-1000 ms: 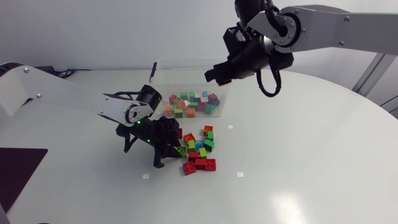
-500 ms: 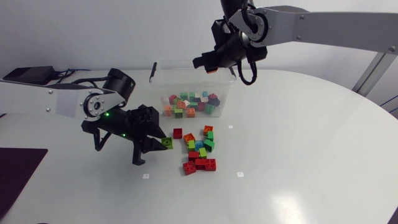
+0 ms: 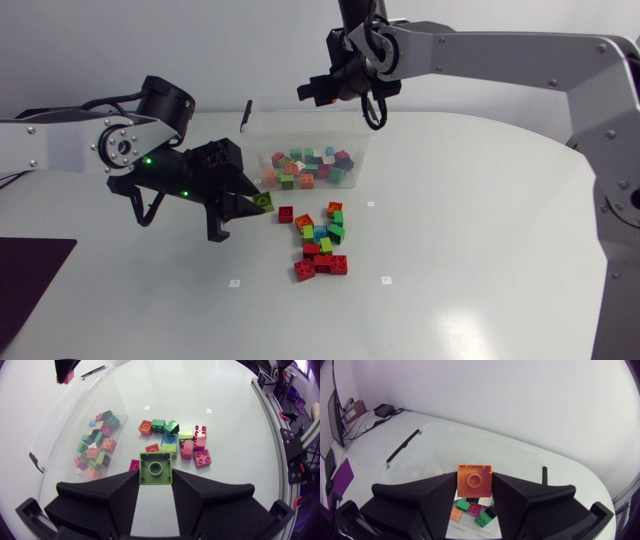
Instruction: Place the duplo bricks in the container
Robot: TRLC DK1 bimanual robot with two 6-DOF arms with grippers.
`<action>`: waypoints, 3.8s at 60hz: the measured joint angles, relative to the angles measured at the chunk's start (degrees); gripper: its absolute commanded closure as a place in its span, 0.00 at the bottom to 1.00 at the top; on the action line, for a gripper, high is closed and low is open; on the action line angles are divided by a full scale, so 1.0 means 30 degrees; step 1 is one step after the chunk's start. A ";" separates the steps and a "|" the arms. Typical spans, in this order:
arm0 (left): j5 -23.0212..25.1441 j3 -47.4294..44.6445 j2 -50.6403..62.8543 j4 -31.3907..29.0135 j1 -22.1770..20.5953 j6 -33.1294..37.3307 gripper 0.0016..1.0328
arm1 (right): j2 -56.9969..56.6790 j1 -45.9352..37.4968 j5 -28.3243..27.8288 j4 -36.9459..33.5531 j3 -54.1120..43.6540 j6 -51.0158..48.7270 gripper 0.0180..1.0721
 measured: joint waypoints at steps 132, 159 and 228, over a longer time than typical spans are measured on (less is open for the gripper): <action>-0.0656 0.1734 -0.1596 0.4575 0.1617 -0.4000 0.04 | -0.0226 0.2499 0.1887 -0.4014 -0.7854 0.3490 0.11; -0.0066 -0.1486 -0.2091 0.4342 0.2033 -0.0889 0.04 | 0.2186 0.2149 0.2280 -0.5581 -0.4750 0.4969 0.24; -0.0058 -0.1515 0.3854 0.5093 0.0976 0.1647 0.05 | -0.6033 0.0044 0.1756 -0.2973 -1.1147 0.4073 0.63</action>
